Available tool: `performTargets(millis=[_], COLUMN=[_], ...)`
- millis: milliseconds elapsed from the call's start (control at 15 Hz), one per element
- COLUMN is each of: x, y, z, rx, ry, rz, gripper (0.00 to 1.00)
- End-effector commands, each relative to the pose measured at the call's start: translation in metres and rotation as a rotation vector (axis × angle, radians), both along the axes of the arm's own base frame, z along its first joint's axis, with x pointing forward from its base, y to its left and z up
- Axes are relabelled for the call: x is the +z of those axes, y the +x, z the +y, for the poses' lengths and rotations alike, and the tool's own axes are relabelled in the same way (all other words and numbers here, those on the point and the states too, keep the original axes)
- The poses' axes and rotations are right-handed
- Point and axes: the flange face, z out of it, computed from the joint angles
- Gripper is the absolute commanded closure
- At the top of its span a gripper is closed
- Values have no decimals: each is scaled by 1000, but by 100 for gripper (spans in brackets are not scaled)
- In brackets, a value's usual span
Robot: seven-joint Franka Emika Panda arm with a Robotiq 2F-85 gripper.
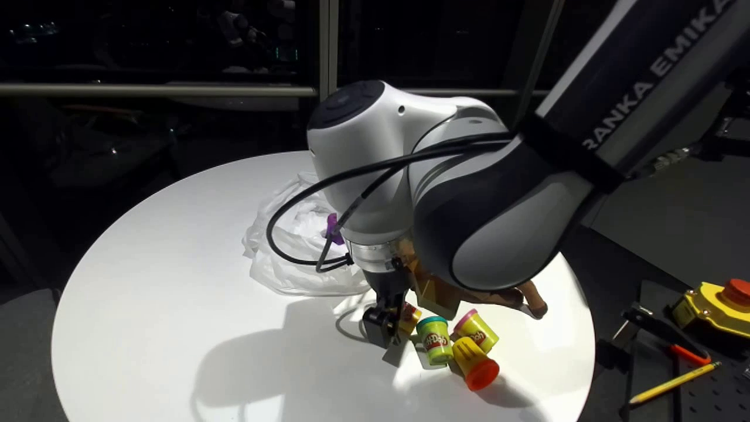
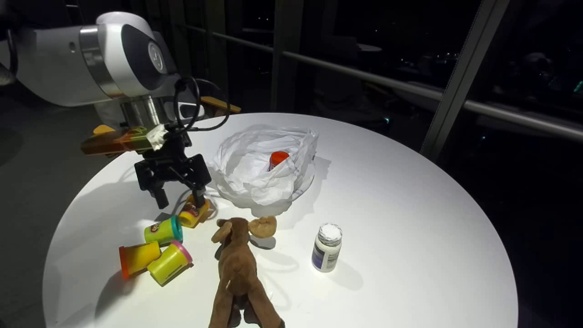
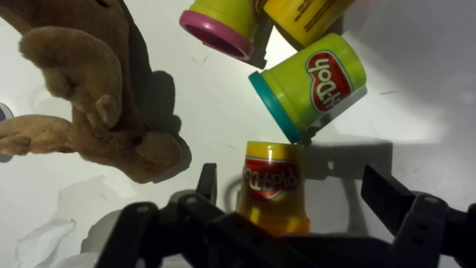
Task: Pick up all the objects on the table and put them on the plastic
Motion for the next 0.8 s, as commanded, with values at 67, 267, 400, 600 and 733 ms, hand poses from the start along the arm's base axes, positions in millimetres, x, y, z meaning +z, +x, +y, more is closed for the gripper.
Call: performTargets(millis=[67, 267, 400, 600, 733], x=[-12, -14, -9, 0, 7], y=[12, 12, 9, 2, 0], z=[-15, -16, -10, 1, 5], rx=[-17, -9, 1, 16, -9], ry=[-18, -2, 5, 13, -5], rz=[-39, -50, -65, -78, -79], gripper=[0, 34, 51, 73, 82])
